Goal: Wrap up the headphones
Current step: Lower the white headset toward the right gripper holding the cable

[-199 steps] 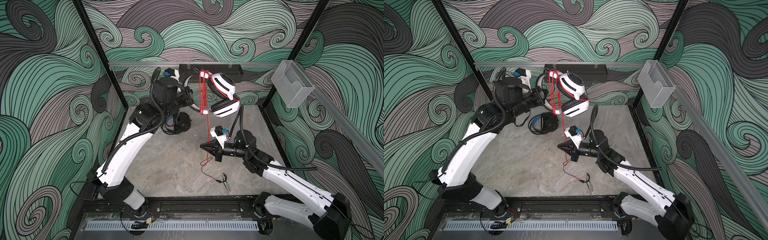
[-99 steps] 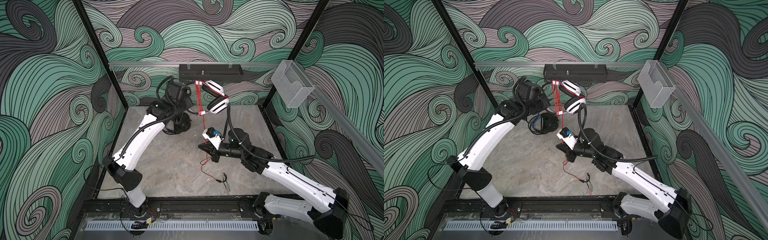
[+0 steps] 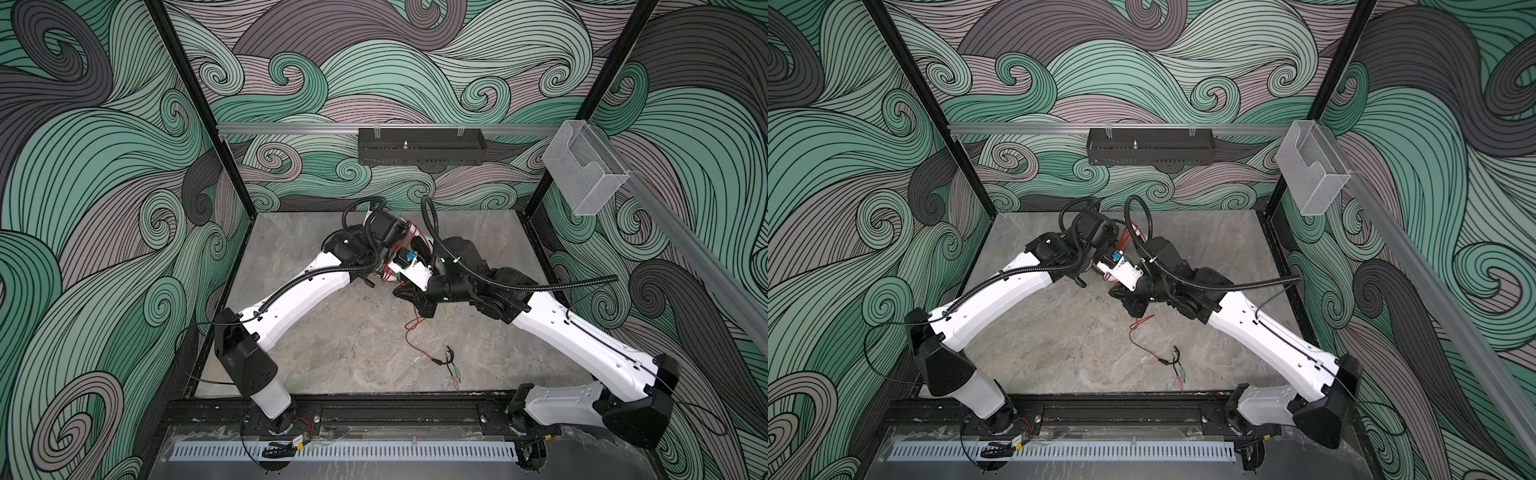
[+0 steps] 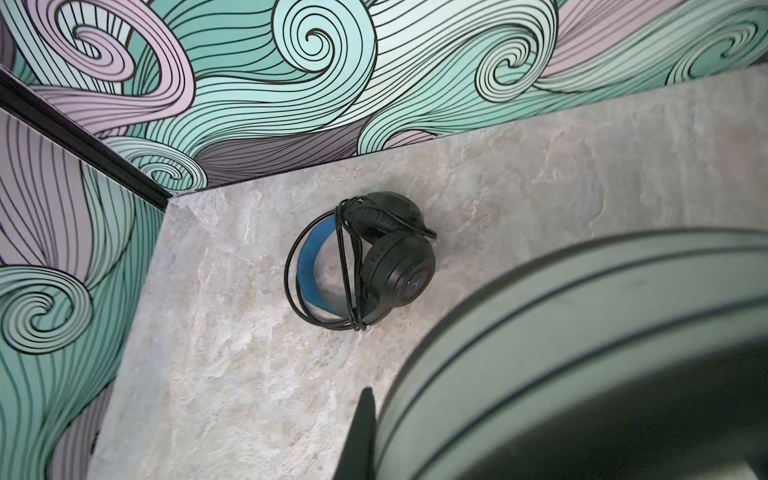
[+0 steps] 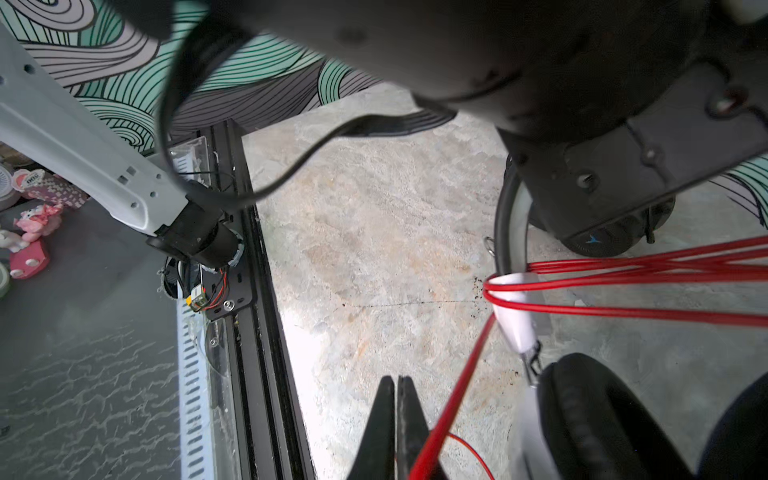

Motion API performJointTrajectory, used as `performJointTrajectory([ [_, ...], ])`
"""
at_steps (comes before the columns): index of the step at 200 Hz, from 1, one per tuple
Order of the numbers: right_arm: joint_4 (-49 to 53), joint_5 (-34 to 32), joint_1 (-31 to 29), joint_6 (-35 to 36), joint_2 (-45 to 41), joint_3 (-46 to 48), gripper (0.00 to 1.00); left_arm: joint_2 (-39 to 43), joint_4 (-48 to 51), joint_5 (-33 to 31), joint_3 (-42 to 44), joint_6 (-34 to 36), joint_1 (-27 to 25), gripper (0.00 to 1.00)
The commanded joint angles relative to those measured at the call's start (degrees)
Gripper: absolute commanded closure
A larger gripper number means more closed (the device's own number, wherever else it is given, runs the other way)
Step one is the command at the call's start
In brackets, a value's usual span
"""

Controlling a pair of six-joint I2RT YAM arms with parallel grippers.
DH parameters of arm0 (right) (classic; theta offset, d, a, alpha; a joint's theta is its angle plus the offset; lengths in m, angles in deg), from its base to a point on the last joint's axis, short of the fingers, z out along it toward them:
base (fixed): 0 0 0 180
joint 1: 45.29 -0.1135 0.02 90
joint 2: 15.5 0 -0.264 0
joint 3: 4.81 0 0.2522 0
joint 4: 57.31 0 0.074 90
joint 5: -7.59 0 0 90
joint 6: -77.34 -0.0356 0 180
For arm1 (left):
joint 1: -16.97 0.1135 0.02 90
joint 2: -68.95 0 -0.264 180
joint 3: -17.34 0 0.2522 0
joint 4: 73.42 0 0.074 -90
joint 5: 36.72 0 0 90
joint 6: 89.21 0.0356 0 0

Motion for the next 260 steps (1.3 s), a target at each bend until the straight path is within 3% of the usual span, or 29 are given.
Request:
performJointTrajectory([
  [1, 4.60, -3.06, -0.87, 4.16, -1.86, -5.42, 1.00, 4.36, -2.76, -11.49, 0.81, 8.27, -1.67, 1.00],
  [42, 9.70, -15.73, -0.87, 12.83, -2.86, -8.99, 1.00, 9.23, -0.78, -13.14, 6.25, 13.99, -4.35, 1.00],
  [70, 8.18, -24.35, -0.96, 19.11, -5.34, -7.70, 1.00, 12.66, 1.13, -7.99, 7.99, 16.90, -4.89, 1.00],
  [110, 1.93, -30.52, -3.12, 28.69, -9.42, -3.75, 1.00, 14.22, 4.49, 3.33, 8.16, 19.27, -5.12, 1.00],
  [166, -0.23, -38.85, -13.53, 41.72, -10.04, 0.00, 0.97, 11.47, 8.39, 9.45, 5.76, 17.80, -5.08, 1.00],
  [184, 0.24, -39.83, -15.98, 41.13, -8.95, -0.68, 0.98, 11.23, 9.21, 10.35, 4.56, 16.94, -5.06, 1.00],
  [229, 1.04, -36.09, -16.27, 29.88, -6.87, -5.48, 0.94, 9.98, 8.65, 15.40, 5.05, 18.04, -5.19, 1.00],
  [260, 3.50, -46.56, -16.52, 35.52, -4.37, -6.74, 0.93, 10.45, 8.61, 16.32, 8.06, 19.33, -5.13, 1.00],
])
